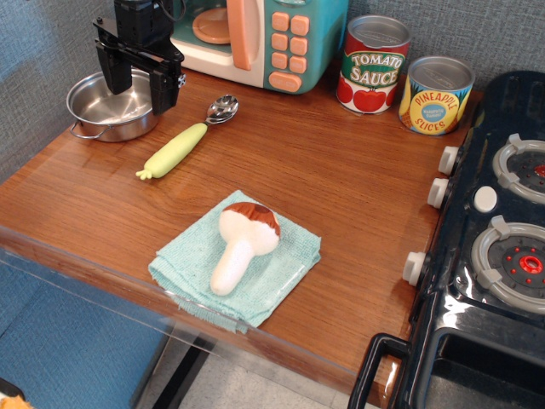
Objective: Put the spoon above the napkin.
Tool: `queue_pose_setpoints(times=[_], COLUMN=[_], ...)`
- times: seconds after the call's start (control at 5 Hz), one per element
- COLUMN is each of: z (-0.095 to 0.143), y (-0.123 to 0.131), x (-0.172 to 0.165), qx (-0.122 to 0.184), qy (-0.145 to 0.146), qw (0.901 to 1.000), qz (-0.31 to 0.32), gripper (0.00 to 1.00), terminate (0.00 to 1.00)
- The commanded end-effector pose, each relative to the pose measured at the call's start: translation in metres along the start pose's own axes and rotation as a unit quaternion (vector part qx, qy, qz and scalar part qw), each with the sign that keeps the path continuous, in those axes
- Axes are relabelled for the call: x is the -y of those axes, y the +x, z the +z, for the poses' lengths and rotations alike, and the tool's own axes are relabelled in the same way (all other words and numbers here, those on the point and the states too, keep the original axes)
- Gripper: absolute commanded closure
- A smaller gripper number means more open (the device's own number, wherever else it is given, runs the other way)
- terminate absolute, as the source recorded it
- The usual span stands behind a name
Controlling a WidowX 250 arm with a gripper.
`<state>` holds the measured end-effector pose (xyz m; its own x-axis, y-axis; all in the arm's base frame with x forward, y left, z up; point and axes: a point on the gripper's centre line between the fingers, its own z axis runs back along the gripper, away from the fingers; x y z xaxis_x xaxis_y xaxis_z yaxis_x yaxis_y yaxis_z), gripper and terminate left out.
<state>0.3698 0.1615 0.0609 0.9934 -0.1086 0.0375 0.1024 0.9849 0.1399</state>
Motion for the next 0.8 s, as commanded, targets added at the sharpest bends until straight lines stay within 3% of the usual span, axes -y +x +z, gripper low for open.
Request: queue_pose_setpoints(times=[0.0,0.4,0.6], z=[0.0,0.013,0.015], y=[0.0,-0.003,-0.006], x=[0.0,0.029,0.038], qx=[0.0,0.019,0.024], qy=[0.0,0.022,0.018], qw=[1.0,0.9988,0.9983], qz=[0.0,-0.038,-0.05], gripper=[0.0,0.0,0.0], terminate=[0.0,0.0,0.0])
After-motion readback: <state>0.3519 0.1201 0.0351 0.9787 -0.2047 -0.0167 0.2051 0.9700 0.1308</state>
